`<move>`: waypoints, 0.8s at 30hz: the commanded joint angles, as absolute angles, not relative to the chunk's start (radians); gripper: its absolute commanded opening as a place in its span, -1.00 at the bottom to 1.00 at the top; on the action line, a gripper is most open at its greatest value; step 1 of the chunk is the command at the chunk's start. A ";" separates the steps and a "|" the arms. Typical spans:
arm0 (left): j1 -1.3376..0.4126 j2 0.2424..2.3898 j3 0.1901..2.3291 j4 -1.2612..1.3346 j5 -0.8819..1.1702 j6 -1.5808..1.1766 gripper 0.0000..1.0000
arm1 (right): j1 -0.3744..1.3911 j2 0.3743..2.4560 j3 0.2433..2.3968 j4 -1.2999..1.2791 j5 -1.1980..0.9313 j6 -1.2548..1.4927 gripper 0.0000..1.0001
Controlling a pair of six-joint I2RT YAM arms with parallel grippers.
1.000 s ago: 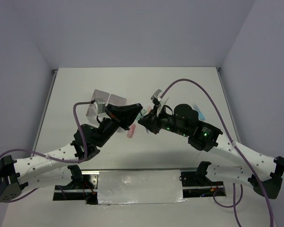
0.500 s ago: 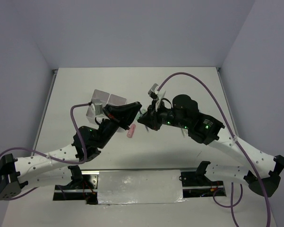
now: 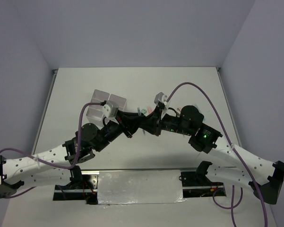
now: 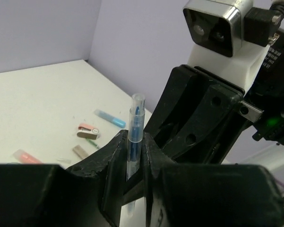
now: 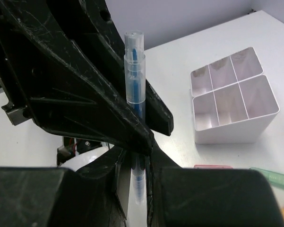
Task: Sort the stationery into containers
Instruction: Close the pen cap on the pen.
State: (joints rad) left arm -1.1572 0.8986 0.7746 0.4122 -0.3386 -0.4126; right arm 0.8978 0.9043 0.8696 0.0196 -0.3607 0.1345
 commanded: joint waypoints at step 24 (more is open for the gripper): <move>-1.163 0.960 0.888 0.135 -0.868 -0.270 -1.00 | 0.950 0.692 0.640 0.095 0.021 0.158 1.00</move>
State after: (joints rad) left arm -1.1664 0.9508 0.8108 0.1352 -0.6582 -0.3180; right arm 0.9447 0.7395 0.6674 0.1043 -0.1051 0.1452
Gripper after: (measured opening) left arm 0.243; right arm 0.996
